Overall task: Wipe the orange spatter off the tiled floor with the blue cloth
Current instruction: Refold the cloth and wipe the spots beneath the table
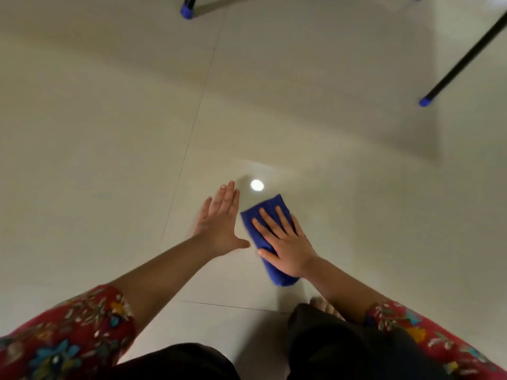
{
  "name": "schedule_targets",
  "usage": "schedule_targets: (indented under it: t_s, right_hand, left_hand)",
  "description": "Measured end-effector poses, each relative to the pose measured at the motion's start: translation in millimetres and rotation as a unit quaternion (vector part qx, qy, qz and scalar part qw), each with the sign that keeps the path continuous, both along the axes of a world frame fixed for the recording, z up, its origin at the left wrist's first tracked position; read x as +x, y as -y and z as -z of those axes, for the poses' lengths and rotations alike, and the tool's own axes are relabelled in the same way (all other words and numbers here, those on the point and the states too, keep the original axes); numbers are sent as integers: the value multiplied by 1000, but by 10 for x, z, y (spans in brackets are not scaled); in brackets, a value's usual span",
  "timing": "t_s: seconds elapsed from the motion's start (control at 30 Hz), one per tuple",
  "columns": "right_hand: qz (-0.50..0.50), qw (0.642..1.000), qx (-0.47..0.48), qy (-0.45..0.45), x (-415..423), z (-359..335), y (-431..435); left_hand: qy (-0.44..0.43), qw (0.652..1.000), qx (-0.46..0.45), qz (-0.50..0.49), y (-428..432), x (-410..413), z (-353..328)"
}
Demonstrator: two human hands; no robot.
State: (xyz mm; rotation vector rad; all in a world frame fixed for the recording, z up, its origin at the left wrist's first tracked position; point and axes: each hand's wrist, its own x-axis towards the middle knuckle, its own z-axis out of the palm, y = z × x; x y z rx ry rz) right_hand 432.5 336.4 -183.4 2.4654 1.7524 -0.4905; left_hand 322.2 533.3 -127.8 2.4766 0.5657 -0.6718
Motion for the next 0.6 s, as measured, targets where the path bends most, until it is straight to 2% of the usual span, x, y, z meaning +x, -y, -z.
schedule_targets:
  t_s: [0.03,0.13,0.23,0.3,0.33,0.37,0.43,0.5,0.53,0.6]
  right_hand:
    - [27,999,10,14,-32,25,203]
    - [212,977,-11,17,115,-14,607]
    - [408,913,4,15,647,-23,687]
    - [483,876,-5,2,1001,-25,504]
    - [469,883,-8,5,1081,-17,343]
    - [422,907,-3,11,1063,19,178]
    - [277,961,18,8,781,64,-8]
    - [178,983,33,1,468,80,201]
    - [180,983,37,-1,457,60,386]
    - [259,965,49,16,707,27,691]
  left_hand:
    - [-3,1000,3,10,4,5,-6]
    - [5,1000,19,16,-30,21,48]
    - [4,999,24,22,-75,53,107]
    - [11,999,39,28,-69,107,137]
    - [19,998,48,33,-69,137,153]
    - [28,997,58,35,-58,166,159]
    - [30,997,66,33,-3,202,157]
    - [28,997,63,37,26,220,159]
    - [29,997,58,42,8,217,164]
    - [31,998,31,48,-33,206,155]
